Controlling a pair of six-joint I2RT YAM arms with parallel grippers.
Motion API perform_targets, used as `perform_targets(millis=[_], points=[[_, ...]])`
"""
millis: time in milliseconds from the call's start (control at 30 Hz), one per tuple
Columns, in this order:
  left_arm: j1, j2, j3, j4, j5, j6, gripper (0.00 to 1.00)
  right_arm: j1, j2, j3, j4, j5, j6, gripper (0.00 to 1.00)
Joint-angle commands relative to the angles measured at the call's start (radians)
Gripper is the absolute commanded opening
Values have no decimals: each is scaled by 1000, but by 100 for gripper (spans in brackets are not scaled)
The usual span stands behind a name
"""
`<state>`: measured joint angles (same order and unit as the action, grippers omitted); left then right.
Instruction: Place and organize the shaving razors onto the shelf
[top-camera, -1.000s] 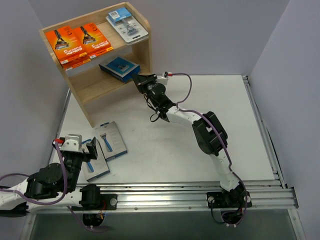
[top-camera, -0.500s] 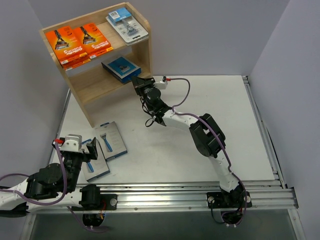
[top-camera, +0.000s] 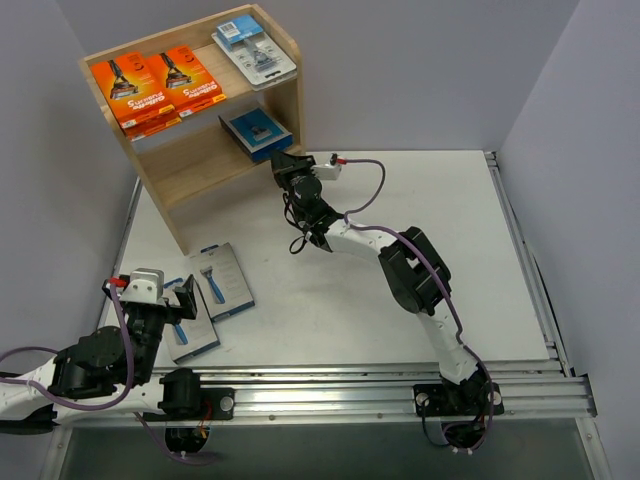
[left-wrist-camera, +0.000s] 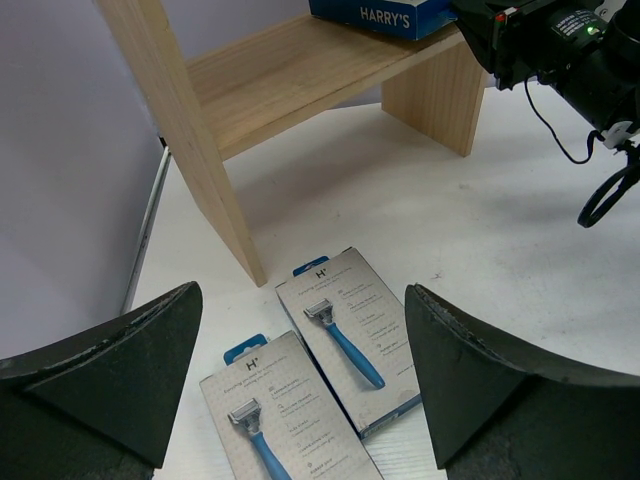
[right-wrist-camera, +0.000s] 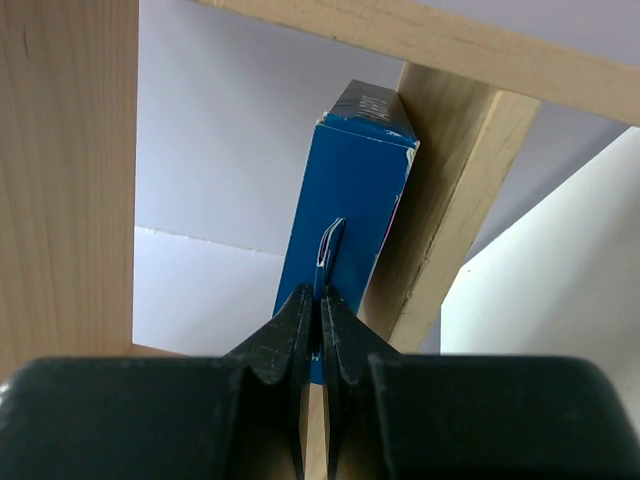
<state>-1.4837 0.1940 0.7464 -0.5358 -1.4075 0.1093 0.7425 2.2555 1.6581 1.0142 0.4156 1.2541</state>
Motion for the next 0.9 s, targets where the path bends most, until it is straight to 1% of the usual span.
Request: perform_targets(millis=[0,267,367,600,867], points=[[3,-10,22,-1,7,-5,91,5,9,34,50,72,-33,0],[3,-2,22,-1,7,-5,92,8,26,63,21,103,-44,0],[3,-1,22,-1,5,-3,95,8,29,69,18,109,-51,0],[3,13,21,0,2,-2,97,5,42,86,14,104,-47,0],[3,13,21,-1,2,-3,97,0,52,106,0,101,-48,0]])
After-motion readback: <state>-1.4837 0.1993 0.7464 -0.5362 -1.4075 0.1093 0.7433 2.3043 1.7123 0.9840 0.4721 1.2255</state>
